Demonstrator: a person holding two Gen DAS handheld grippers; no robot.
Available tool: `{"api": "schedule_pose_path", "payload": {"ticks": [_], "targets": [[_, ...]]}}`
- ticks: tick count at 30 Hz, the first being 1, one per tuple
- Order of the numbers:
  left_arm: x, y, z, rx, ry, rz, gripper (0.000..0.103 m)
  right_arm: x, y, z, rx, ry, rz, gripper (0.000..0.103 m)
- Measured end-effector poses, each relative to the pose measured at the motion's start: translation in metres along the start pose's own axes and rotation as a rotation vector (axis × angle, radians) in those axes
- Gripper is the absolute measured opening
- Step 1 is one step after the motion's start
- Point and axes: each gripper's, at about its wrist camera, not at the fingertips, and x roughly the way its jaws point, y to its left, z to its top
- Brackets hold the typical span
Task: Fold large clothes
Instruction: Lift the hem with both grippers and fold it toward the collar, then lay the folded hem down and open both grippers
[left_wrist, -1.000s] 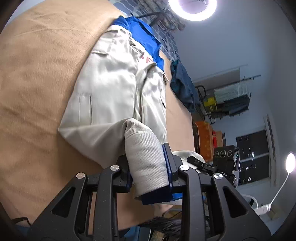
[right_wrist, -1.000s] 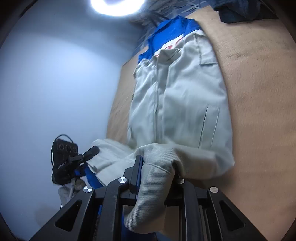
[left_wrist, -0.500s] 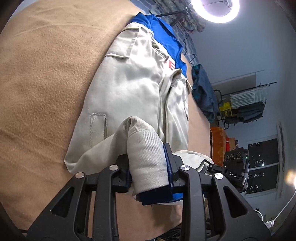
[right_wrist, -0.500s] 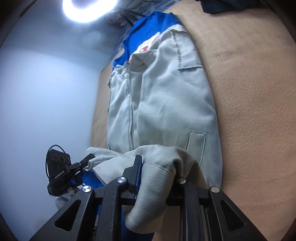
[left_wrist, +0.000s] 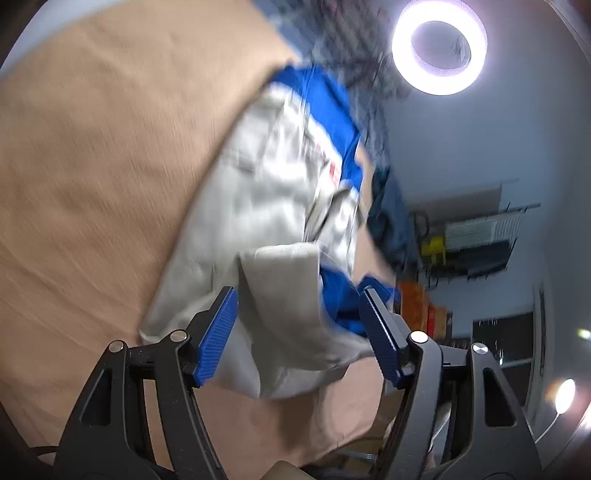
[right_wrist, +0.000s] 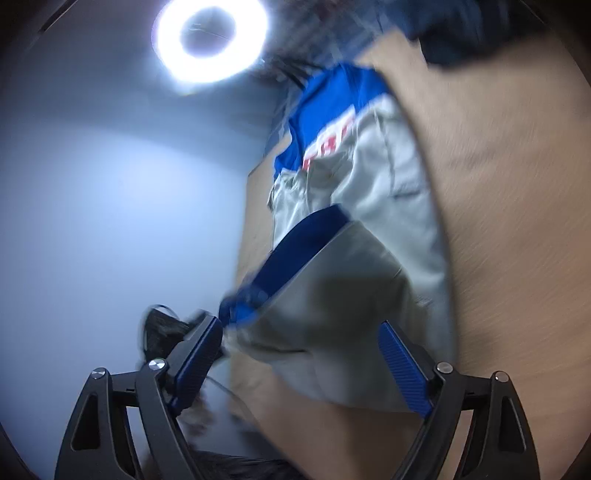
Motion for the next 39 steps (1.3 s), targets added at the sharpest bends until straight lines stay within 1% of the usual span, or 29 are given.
{"api": "schedule_pose_path", "payload": {"ticks": [2,3,4,5,6,7,8,9,14,16,18,19,20,21,22,23,24,25,27,29,30,32,33,34,36,37,39], "targets": [[-0.015,0.0,0.006,0.033,-0.05,0.022,0.07,-0.009,0.003,-0.004,-0.084,-0.001,-0.077,0.082],[-0.019,-0.001,0.007,0.061,-0.052,0.053,0.07,-0.009,0.004,-0.008,-0.121,0.003,-0.119,0.078],[-0.018,-0.002,0.007,0.09,-0.04,0.073,0.07,-0.007,0.005,-0.013,-0.179,0.02,-0.183,0.074],[-0.016,-0.001,0.005,0.122,-0.028,0.094,0.07,-0.004,0.005,-0.017,-0.214,0.033,-0.229,0.071],[-0.011,0.001,0.001,0.151,-0.013,0.123,0.07,0.003,0.004,-0.022,-0.257,0.053,-0.283,0.064],[-0.006,0.002,-0.002,0.172,0.008,0.141,0.07,0.008,0.003,-0.024,-0.277,0.07,-0.305,0.06],[0.004,0.006,-0.005,0.193,0.046,0.16,0.07,0.017,0.002,-0.028,-0.3,0.097,-0.326,0.057],[0.013,0.01,-0.007,0.204,0.076,0.169,0.069,0.024,0.0,-0.031,-0.308,0.119,-0.335,0.053],[0.049,0.024,-0.014,0.219,0.188,0.182,0.061,0.041,-0.01,-0.039,-0.332,0.168,-0.36,0.052],[0.058,0.027,-0.018,0.222,0.217,0.184,0.058,0.044,-0.011,-0.041,-0.332,0.177,-0.363,0.046],[0.061,0.024,-0.023,0.236,0.22,0.196,0.057,0.046,-0.013,-0.045,-0.343,0.185,-0.376,0.043],[0.062,0.022,-0.025,0.246,0.215,0.206,0.051,0.047,-0.012,-0.046,-0.347,0.184,-0.381,0.038],[0.062,0.02,-0.027,0.257,0.207,0.217,0.041,0.047,-0.011,-0.048,-0.355,0.187,-0.396,0.035],[0.063,0.018,-0.03,0.268,0.208,0.229,0.013,0.048,-0.01,-0.049,-0.362,0.189,-0.41,0.027],[0.063,0.016,-0.032,0.274,0.21,0.24,0.006,0.048,-0.009,-0.05,-0.371,0.19,-0.423,0.017],[0.061,0.016,-0.034,0.275,0.201,0.241,0.005,0.048,-0.007,-0.05,-0.378,0.188,-0.43,0.014],[0.058,0.015,-0.037,0.267,0.192,0.236,0.004,0.047,-0.005,-0.051,-0.384,0.184,-0.428,0.007],[0.054,0.016,-0.04,0.258,0.191,0.232,0.003,0.047,-0.002,-0.052,-0.39,0.185,-0.429,0.004],[0.046,0.022,-0.048,0.251,0.183,0.253,0.003,0.04,0.001,-0.055,-0.378,0.191,-0.429,0.002],[0.043,0.031,-0.051,0.241,0.186,0.278,0.003,0.042,-0.006,-0.056,-0.336,0.2,-0.441,0.001],[0.044,0.032,-0.052,0.245,0.181,0.286,0.003,0.046,-0.014,-0.057,-0.321,0.217,-0.458,0.001],[0.046,0.029,-0.052,0.257,0.175,0.308,0.003,0.05,-0.019,-0.058,-0.333,0.225,-0.488,0.003],[0.045,0.026,-0.052,0.262,0.168,0.323,0.006,0.048,-0.017,-0.057,-0.331,0.223,-0.488,0.008],[0.044,0.023,-0.052,0.27,0.159,0.337,0.006,0.043,-0.013,-0.055,-0.338,0.212,-0.498,0.018],[0.034,0.01,-0.052,0.319,0.098,0.384,0.009,0.026,0.003,-0.052,-0.397,0.127,-0.513,0.031],[0.029,0.004,-0.052,0.346,0.066,0.393,0.01,0.02,0.009,-0.051,-0.419,0.094,-0.511,0.033],[0.022,-0.012,-0.054,0.408,0.02,0.368,0.01,0.008,0.026,-0.051,-0.478,0.012,-0.478,0.033]]}}
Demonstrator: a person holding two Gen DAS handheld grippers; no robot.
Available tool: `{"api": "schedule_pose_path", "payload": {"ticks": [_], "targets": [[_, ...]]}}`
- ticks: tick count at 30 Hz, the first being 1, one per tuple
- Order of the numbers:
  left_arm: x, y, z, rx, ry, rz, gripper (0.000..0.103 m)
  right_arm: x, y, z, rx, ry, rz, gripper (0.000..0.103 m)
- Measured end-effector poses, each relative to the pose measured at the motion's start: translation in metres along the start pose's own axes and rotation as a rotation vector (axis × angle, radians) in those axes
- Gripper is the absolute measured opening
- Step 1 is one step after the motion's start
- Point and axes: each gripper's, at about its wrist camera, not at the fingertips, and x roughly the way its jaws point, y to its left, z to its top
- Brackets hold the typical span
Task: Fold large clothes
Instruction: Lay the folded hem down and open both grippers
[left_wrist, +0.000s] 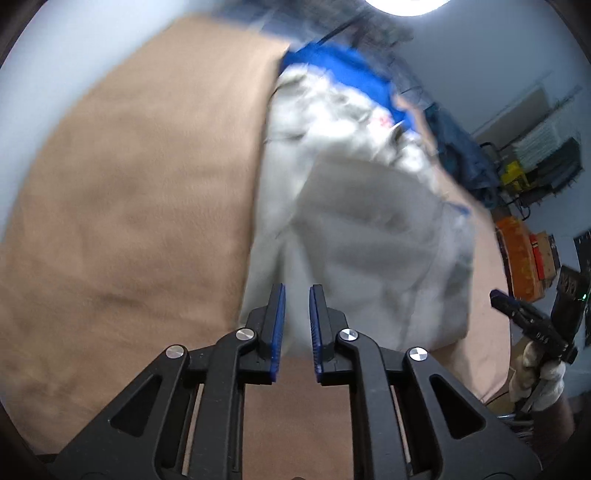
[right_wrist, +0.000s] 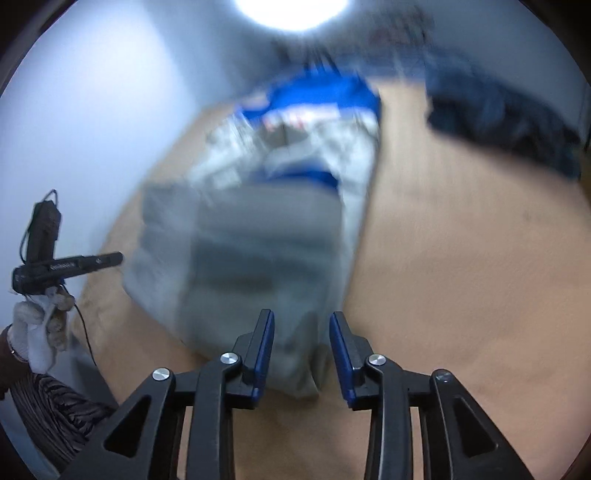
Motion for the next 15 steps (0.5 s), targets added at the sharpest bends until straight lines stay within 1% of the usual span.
{"api": "schedule_pose_path", "payload": {"ticks": [1,2,3,4,7,8,9,11,13,15], "targets": [[-0.002,-0.009,0.001,0.033,-0.01,-0.02,0.01,-0.006,0.007,0.004,-0.032,-0.05,0.01,0.033],[-0.002,-0.019,0.002,0.063,-0.014,-0.029,0.01,-0.007,0.014,0.006,-0.057,-0.078,0.018,0.033],[0.001,-0.027,0.003,0.088,-0.017,-0.034,0.01,-0.005,0.022,0.009,-0.086,-0.099,0.031,0.033],[0.005,-0.034,0.005,0.105,-0.015,-0.039,0.01,-0.001,0.028,0.012,-0.102,-0.099,0.038,0.033],[0.027,-0.052,0.01,0.16,-0.008,0.0,0.01,0.023,0.049,0.025,-0.17,-0.062,0.049,0.033],[0.035,-0.056,0.013,0.176,-0.011,0.019,0.01,0.03,0.054,0.027,-0.2,-0.057,0.042,0.033],[0.045,-0.06,0.018,0.195,-0.016,0.051,0.013,0.038,0.058,0.031,-0.226,-0.046,0.035,0.033],[0.061,-0.057,0.024,0.193,-0.017,0.096,0.013,0.057,0.067,0.045,-0.246,-0.025,0.02,0.033],[0.08,-0.043,0.03,0.144,0.011,0.092,0.013,0.076,0.069,0.055,-0.262,-0.005,-0.013,0.033],[0.093,-0.033,0.031,0.149,0.026,0.079,0.013,0.104,0.063,0.058,-0.26,0.052,-0.065,0.031]]}}
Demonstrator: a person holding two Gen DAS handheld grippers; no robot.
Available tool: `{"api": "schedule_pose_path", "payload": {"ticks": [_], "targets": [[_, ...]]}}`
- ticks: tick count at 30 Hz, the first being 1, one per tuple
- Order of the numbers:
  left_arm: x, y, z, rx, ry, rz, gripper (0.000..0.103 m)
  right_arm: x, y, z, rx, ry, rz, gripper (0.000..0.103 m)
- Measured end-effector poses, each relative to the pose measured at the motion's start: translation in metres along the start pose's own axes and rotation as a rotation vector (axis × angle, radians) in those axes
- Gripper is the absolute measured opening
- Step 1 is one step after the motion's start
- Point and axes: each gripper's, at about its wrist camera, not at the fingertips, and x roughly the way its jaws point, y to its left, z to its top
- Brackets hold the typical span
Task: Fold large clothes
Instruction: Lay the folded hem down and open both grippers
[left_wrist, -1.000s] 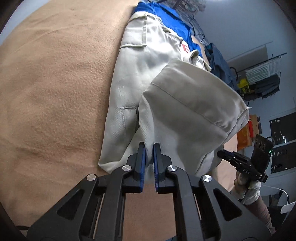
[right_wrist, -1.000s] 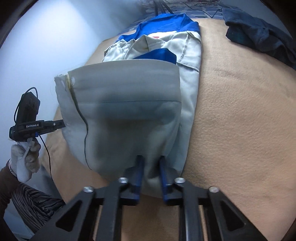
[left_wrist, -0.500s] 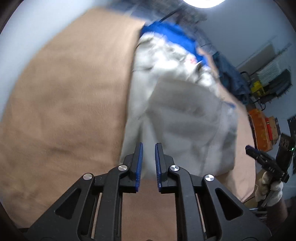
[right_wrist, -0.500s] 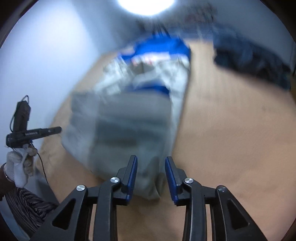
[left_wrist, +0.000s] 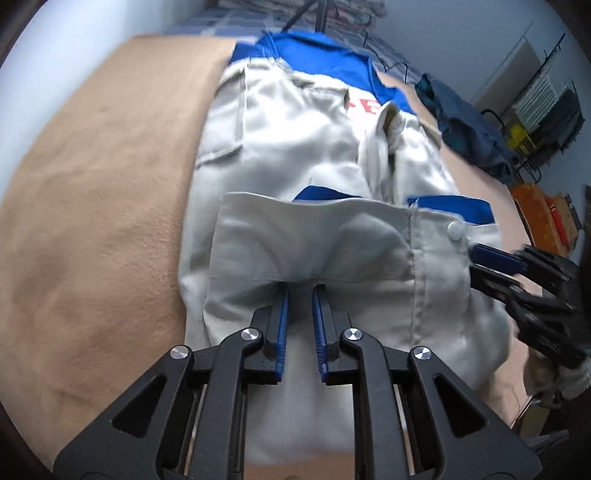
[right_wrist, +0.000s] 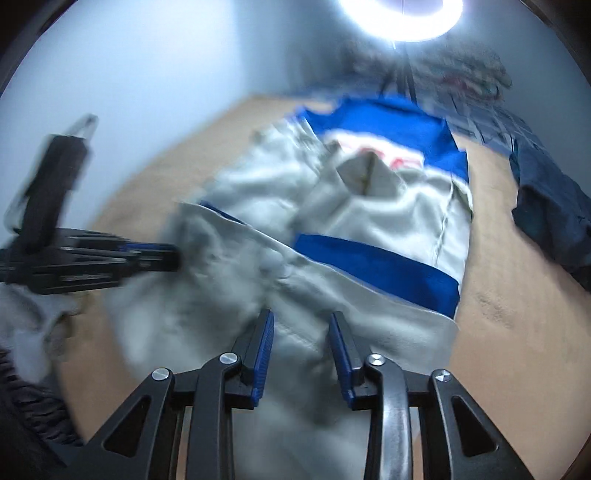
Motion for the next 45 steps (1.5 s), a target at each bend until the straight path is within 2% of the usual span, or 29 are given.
{"api": "schedule_pose_path", "payload": {"ticks": [1,3,5,6,7,9,13,15,20,21,22,23,24,26,29,32,34,36,37,38,40,41,43,45], "targets": [[0.0,0.002,-0.002,0.014,-0.006,-0.008,0.013,0.017,-0.004,0.0,0.022,0.049,0.004,0.031],[-0.008,0.008,0.003,0.024,0.019,-0.044,0.013,0.022,-0.004,0.001,0.03,0.052,0.006,0.031],[-0.03,0.025,0.012,-0.044,-0.005,-0.101,0.015,0.012,-0.003,0.004,0.024,0.06,0.002,0.031],[-0.045,0.037,0.017,-0.085,-0.032,-0.112,0.026,0.004,-0.004,0.004,0.03,0.045,0.014,0.03],[-0.055,0.048,0.019,-0.121,-0.048,-0.135,0.043,-0.007,-0.005,0.002,0.044,0.02,0.031,0.031],[-0.075,0.073,0.018,-0.204,-0.07,-0.221,0.049,-0.024,-0.009,0.0,0.074,-0.027,0.063,0.031],[-0.084,0.092,0.002,-0.248,-0.039,-0.284,0.049,-0.047,0.009,-0.004,0.061,-0.081,0.119,0.033],[-0.076,0.092,-0.01,-0.256,0.015,-0.323,0.049,-0.042,0.026,0.0,0.019,-0.073,0.136,0.033],[-0.05,0.077,-0.025,-0.237,0.109,-0.357,0.049,-0.023,0.051,0.004,-0.029,-0.045,0.14,0.033],[-0.045,0.073,-0.027,-0.227,0.129,-0.366,0.044,-0.019,0.053,0.003,-0.025,-0.038,0.14,0.033],[-0.04,0.068,-0.031,-0.209,0.156,-0.362,0.026,-0.015,0.054,0.004,-0.025,-0.032,0.137,0.033],[-0.038,0.066,-0.035,-0.203,0.17,-0.363,0.017,-0.01,0.057,0.005,-0.03,-0.029,0.13,0.033],[-0.036,0.064,-0.043,-0.209,0.193,-0.374,0.015,-0.006,0.059,0.007,-0.034,-0.033,0.132,0.033],[-0.033,0.065,-0.054,-0.22,0.226,-0.361,0.015,0.002,0.062,0.01,-0.025,-0.042,0.143,0.033],[-0.045,0.062,-0.057,-0.173,0.203,-0.276,0.015,0.033,0.073,0.015,-0.044,-0.014,0.099,0.037],[-0.07,0.054,-0.051,-0.103,0.115,-0.18,0.015,0.028,0.078,0.017,-0.082,-0.019,0.074,0.04],[-0.087,0.046,-0.041,-0.066,0.034,-0.154,0.016,0.011,0.066,0.014,-0.052,-0.038,0.094,0.035],[-0.097,0.034,-0.027,-0.02,-0.043,-0.132,0.016,-0.014,0.047,0.006,-0.013,-0.099,0.039,0.035],[-0.098,0.033,-0.023,-0.012,-0.056,-0.134,0.019,-0.018,0.04,0.003,-0.006,-0.112,0.008,0.035],[-0.096,0.03,-0.016,-0.007,-0.066,-0.139,0.019,-0.023,0.029,-0.002,0.017,-0.119,-0.042,0.035],[-0.087,0.02,-0.002,0.038,-0.101,-0.107,0.019,-0.025,0.005,-0.011,0.097,-0.105,-0.086,0.035],[-0.08,0.016,0.004,0.063,-0.108,-0.085,0.019,-0.021,-0.009,-0.018,0.155,-0.077,-0.103,0.034],[-0.056,0.013,0.01,0.064,-0.078,-0.075,0.019,-0.012,-0.026,-0.039,0.236,-0.034,-0.111,0.024],[-0.019,0.016,0.006,0.066,0.023,-0.04,0.019,-0.007,-0.026,-0.054,0.238,-0.042,-0.12,0.025]]}}
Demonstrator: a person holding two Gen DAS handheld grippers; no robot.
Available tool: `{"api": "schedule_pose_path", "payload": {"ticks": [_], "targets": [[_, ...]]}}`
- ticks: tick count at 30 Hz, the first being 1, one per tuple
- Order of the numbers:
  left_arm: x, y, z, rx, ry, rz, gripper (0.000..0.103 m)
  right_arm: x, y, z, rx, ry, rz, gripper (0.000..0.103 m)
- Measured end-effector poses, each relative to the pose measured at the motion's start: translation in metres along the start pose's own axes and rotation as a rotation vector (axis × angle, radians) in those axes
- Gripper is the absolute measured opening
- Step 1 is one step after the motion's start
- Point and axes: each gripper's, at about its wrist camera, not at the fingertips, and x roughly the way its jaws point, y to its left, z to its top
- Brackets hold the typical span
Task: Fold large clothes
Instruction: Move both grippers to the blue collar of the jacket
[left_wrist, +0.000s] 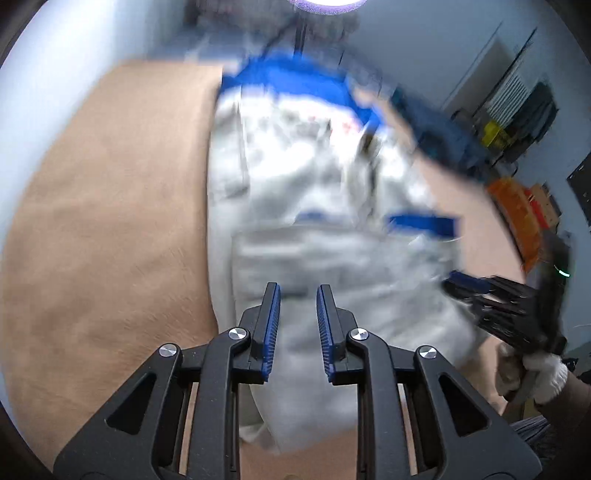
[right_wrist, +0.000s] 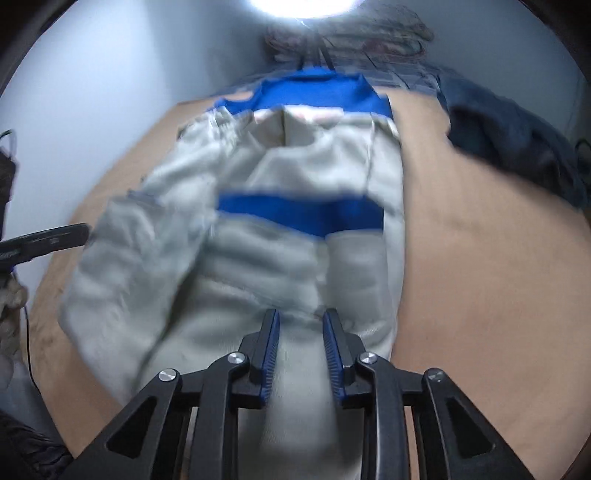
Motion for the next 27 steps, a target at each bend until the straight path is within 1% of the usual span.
{"api": "schedule_pose_path", "payload": {"ticks": [1,2,3,4,5,7,8,9,10,11,12,13,15,16,17,18,19,21,23,25,27], "targets": [[0.012,0.001,-0.006,0.007,0.029,0.016,0.019,-0.001,0.009,-0.004,-0.05,-0.011,-0.041,0.025],[0.015,-0.001,-0.009,0.023,0.004,0.025,0.019,-0.002,0.015,-0.004,-0.084,-0.002,-0.069,0.027],[0.014,-0.006,-0.01,0.059,-0.007,0.048,0.019,-0.003,0.019,-0.003,-0.095,0.011,-0.073,0.028],[0.011,-0.01,-0.011,0.083,0.006,0.062,0.019,-0.006,0.018,0.001,-0.083,0.024,-0.038,0.032],[0.007,-0.012,-0.009,0.086,0.017,0.063,0.019,-0.011,0.014,0.006,-0.057,0.033,0.025,0.034],[-0.01,-0.008,-0.004,0.046,-0.012,0.029,0.019,-0.026,0.007,0.012,-0.041,0.013,0.064,0.037],[-0.019,-0.005,-0.002,0.029,-0.037,0.027,0.019,-0.033,0.006,0.016,-0.047,-0.008,0.061,0.04],[-0.031,-0.002,0.001,0.006,-0.065,0.024,0.019,-0.044,0.004,0.02,-0.059,-0.045,0.056,0.05],[-0.039,0.001,0.005,-0.007,-0.079,0.016,0.021,-0.051,0.004,0.023,-0.066,-0.065,0.05,0.059],[-0.048,0.004,0.01,-0.019,-0.095,0.008,0.024,-0.062,0.002,0.027,-0.075,-0.091,0.045,0.062],[-0.061,0.008,0.017,-0.029,-0.12,0.0,0.032,-0.069,0.0,0.033,-0.079,-0.109,0.052,0.068],[-0.068,0.01,0.025,-0.033,-0.134,-0.008,0.038,-0.076,-0.004,0.041,-0.081,-0.126,0.069,0.08],[-0.087,0.017,0.046,-0.057,-0.163,-0.028,0.039,-0.09,-0.011,0.059,-0.089,-0.151,0.095,0.089],[-0.093,0.02,0.054,-0.071,-0.172,-0.042,0.041,-0.098,-0.014,0.066,-0.093,-0.164,0.092,0.089],[-0.099,0.025,0.069,-0.095,-0.179,-0.071,0.044,-0.106,-0.02,0.079,-0.094,-0.178,0.085,0.089],[-0.103,0.03,0.085,-0.124,-0.184,-0.105,0.053,-0.11,-0.024,0.089,-0.095,-0.182,0.086,0.089],[-0.106,0.035,0.094,-0.145,-0.188,-0.125,0.061,-0.111,-0.028,0.1,-0.097,-0.18,0.097,0.089],[-0.112,0.043,0.12,-0.179,-0.209,-0.153,0.062,-0.109,-0.04,0.119,-0.088,-0.168,0.106,0.089],[-0.109,0.049,0.143,-0.179,-0.208,-0.172,0.062,-0.104,-0.055,0.141,-0.072,-0.166,0.1,0.089],[-0.096,0.053,0.166,-0.168,-0.19,-0.188,0.062,-0.095,-0.068,0.157,-0.063,-0.161,0.103,0.089],[-0.077,0.056,0.192,-0.144,-0.176,-0.176,0.062,-0.075,-0.084,0.176,-0.044,-0.15,0.112,0.089]]}}
